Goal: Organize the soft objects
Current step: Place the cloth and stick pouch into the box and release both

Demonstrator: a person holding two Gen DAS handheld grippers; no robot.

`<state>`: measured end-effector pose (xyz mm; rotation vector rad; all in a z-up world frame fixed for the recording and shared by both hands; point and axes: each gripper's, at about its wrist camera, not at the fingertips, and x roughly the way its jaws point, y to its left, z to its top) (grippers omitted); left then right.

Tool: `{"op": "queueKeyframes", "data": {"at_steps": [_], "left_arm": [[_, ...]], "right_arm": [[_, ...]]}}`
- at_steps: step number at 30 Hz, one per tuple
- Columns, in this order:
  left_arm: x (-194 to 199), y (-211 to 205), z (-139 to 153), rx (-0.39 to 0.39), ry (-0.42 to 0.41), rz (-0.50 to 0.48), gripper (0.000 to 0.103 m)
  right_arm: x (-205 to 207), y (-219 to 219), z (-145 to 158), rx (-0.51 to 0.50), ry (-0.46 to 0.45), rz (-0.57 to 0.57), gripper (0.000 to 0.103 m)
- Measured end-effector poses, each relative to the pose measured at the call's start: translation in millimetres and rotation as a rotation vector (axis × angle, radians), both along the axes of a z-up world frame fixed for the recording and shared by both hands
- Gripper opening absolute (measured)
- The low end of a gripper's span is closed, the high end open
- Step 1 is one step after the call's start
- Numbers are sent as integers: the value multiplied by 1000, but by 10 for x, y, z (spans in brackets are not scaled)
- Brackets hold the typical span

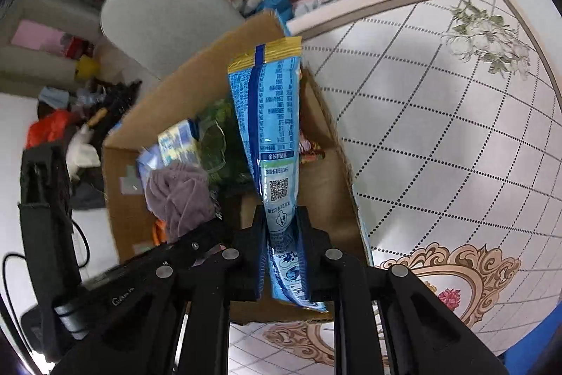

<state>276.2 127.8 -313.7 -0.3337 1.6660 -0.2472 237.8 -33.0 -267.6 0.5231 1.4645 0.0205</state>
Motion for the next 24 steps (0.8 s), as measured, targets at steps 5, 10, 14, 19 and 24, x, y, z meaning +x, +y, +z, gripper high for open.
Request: {"op": "queueKeyframes", "data": {"at_steps": [5, 10, 14, 19, 24], "left_arm": [[-37, 22, -41, -26, 16, 4, 63], [-96, 58, 73, 17, -22, -20, 79], [-155, 115, 246, 106, -103, -46, 92], [-306, 331, 477, 229, -212, -36, 100], [-485, 509, 639, 268, -273, 2, 101]], "right_arm": [[-6, 23, -33, -28, 16, 39, 61], [17, 25, 19, -68, 25, 96, 62], [-3, 33, 145, -107, 15, 159, 73], [-79, 93, 309, -180, -8, 246, 77], [-225, 188, 373, -233, -24, 309, 96]]}}
